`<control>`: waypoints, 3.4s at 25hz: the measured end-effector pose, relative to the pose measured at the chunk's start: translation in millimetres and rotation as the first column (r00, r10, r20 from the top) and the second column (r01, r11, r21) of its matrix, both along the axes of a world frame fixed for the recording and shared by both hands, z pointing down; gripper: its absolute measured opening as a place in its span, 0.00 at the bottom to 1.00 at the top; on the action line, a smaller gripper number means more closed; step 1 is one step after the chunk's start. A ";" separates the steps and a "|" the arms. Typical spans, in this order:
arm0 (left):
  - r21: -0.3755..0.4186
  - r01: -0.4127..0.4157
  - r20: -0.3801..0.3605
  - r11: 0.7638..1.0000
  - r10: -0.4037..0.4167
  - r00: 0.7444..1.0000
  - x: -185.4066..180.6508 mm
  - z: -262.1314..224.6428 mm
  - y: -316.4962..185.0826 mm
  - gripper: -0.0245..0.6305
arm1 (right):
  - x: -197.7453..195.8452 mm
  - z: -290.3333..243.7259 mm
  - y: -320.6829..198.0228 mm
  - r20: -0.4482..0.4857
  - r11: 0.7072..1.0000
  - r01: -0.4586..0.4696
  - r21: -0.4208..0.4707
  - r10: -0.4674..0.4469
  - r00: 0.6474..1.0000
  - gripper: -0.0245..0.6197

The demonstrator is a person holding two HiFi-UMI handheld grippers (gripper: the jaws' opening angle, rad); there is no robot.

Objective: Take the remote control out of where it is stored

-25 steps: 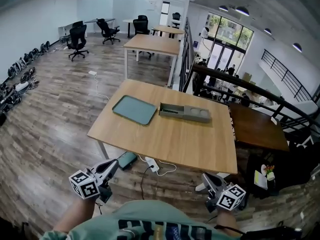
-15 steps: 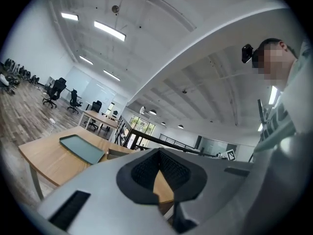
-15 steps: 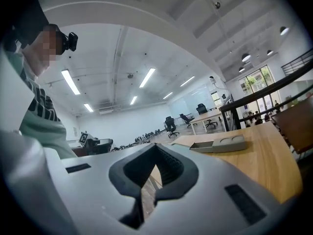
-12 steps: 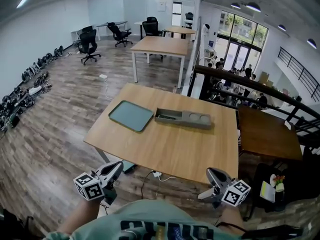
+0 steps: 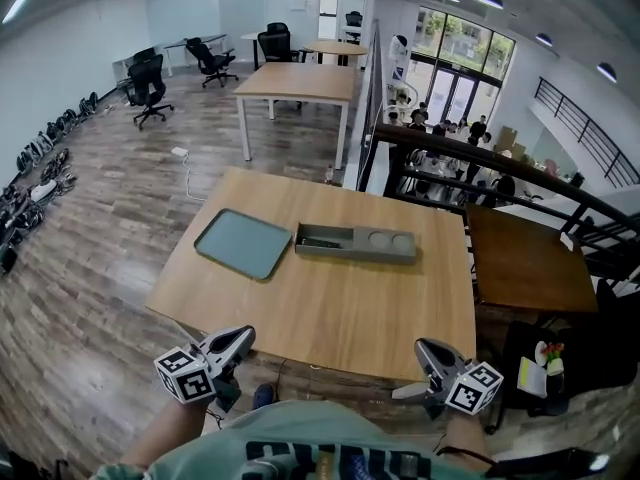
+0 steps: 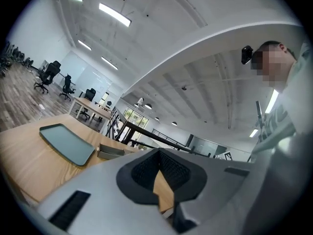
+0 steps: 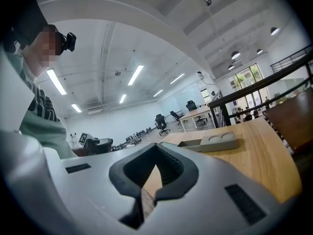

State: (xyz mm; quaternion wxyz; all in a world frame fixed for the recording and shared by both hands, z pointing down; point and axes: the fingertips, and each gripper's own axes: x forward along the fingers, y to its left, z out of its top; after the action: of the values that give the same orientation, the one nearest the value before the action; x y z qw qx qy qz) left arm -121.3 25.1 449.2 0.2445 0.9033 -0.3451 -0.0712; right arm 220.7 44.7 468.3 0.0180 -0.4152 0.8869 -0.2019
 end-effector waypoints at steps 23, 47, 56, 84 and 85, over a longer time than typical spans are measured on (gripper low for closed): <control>-0.011 -0.207 -0.057 0.978 0.206 0.977 -90.2 27.3 -227.6 0.03 | -106.6 -25.1 -182.0 -0.084 0.989 -0.142 -0.037 0.139 0.987 0.04; -0.054 -0.231 0.242 0.971 0.238 0.941 25.9 32.5 -357.5 0.03 | -57.6 56.5 -331.5 0.022 0.995 0.090 -0.050 -0.089 0.996 0.04; -0.110 -0.445 0.337 0.889 0.455 0.824 91.6 66.3 -401.5 0.18 | -28.6 58.0 -340.4 -0.002 0.998 0.030 -0.051 -0.030 1.000 0.04; -0.710 -0.583 0.659 0.395 0.664 -0.352 153.5 325.4 -433.4 0.37 | 34.9 120.0 -354.0 0.084 0.992 -0.053 -0.114 0.063 0.995 0.04; -0.717 -0.580 0.655 0.387 0.659 -0.369 154.4 327.0 -433.2 0.37 | 36.3 121.0 -354.1 0.086 0.992 -0.054 -0.116 0.064 0.994 0.04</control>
State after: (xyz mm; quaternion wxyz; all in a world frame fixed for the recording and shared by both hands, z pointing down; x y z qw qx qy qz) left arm 33.2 -408.0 776.2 -0.0070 0.7331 0.1528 0.6627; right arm 257.0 -309.3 589.3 0.0403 -0.4322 0.8596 -0.2696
